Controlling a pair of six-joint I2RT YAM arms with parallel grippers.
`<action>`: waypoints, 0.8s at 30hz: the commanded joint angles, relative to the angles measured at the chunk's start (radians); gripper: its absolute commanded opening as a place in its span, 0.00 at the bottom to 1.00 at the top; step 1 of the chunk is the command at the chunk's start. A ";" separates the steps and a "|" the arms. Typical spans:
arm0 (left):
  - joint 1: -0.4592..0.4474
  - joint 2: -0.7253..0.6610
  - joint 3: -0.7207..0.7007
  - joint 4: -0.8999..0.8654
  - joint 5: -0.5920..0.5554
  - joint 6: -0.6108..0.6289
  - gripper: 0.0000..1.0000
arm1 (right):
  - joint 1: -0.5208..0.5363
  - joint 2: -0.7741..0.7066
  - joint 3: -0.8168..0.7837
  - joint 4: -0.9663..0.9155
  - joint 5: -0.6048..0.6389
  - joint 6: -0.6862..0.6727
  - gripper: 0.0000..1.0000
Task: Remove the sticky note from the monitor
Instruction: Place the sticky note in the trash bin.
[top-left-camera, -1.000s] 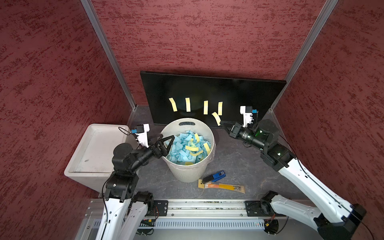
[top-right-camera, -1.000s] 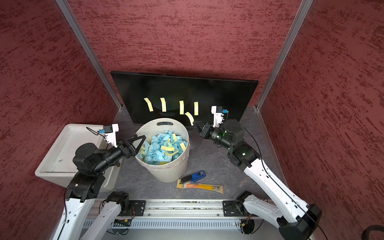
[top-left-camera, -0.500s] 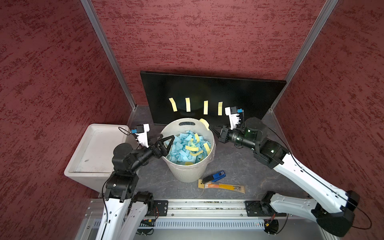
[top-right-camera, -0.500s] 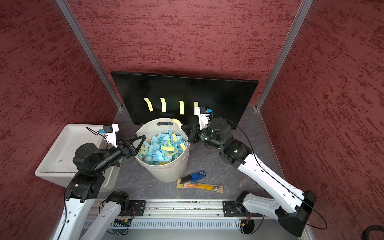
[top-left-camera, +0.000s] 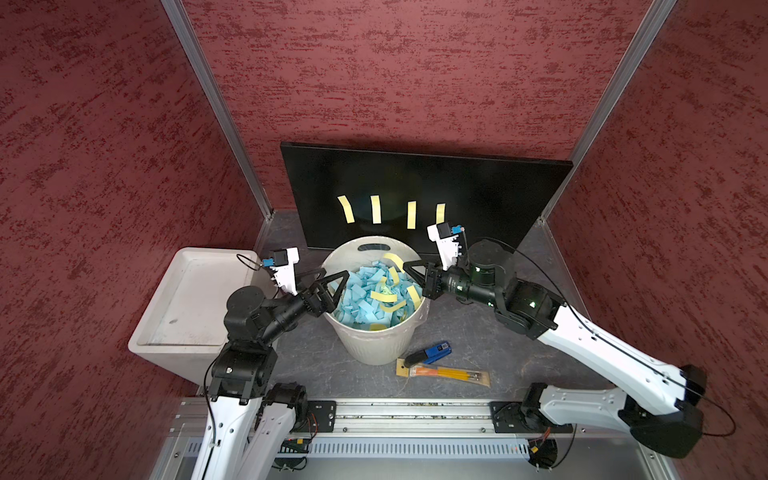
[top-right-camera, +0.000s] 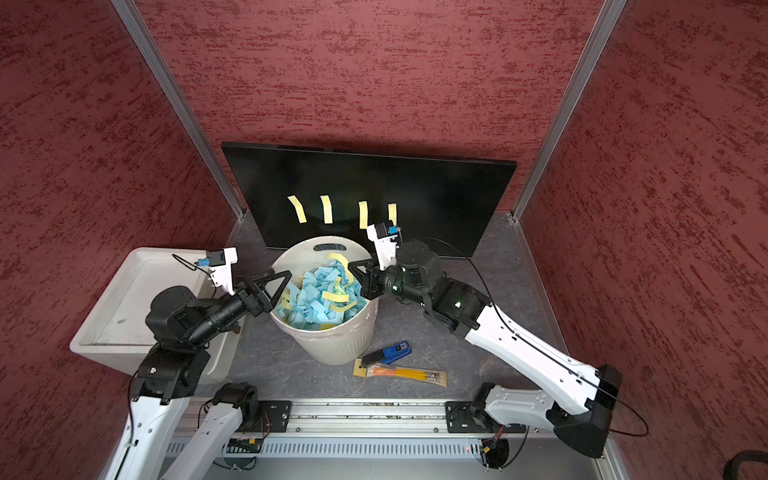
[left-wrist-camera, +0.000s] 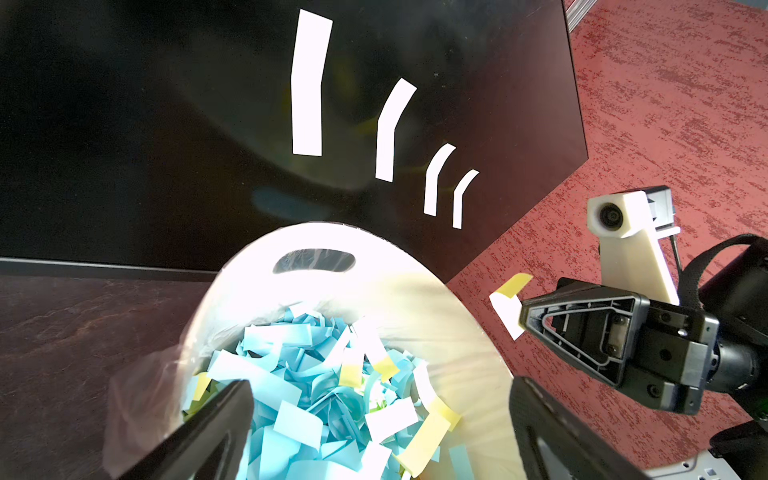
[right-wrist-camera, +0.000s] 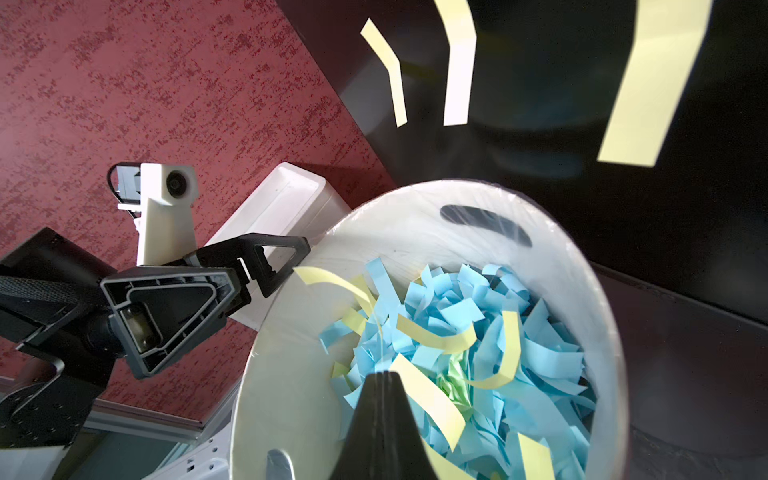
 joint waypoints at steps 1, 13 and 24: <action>0.005 -0.008 -0.010 0.018 0.010 0.002 1.00 | 0.036 0.010 0.043 -0.030 0.080 -0.052 0.00; 0.005 -0.011 -0.011 0.015 0.008 0.003 1.00 | 0.129 0.077 0.106 -0.104 0.211 -0.108 0.00; 0.005 -0.015 -0.010 0.012 0.008 0.003 1.00 | 0.181 0.155 0.173 -0.157 0.295 -0.129 0.07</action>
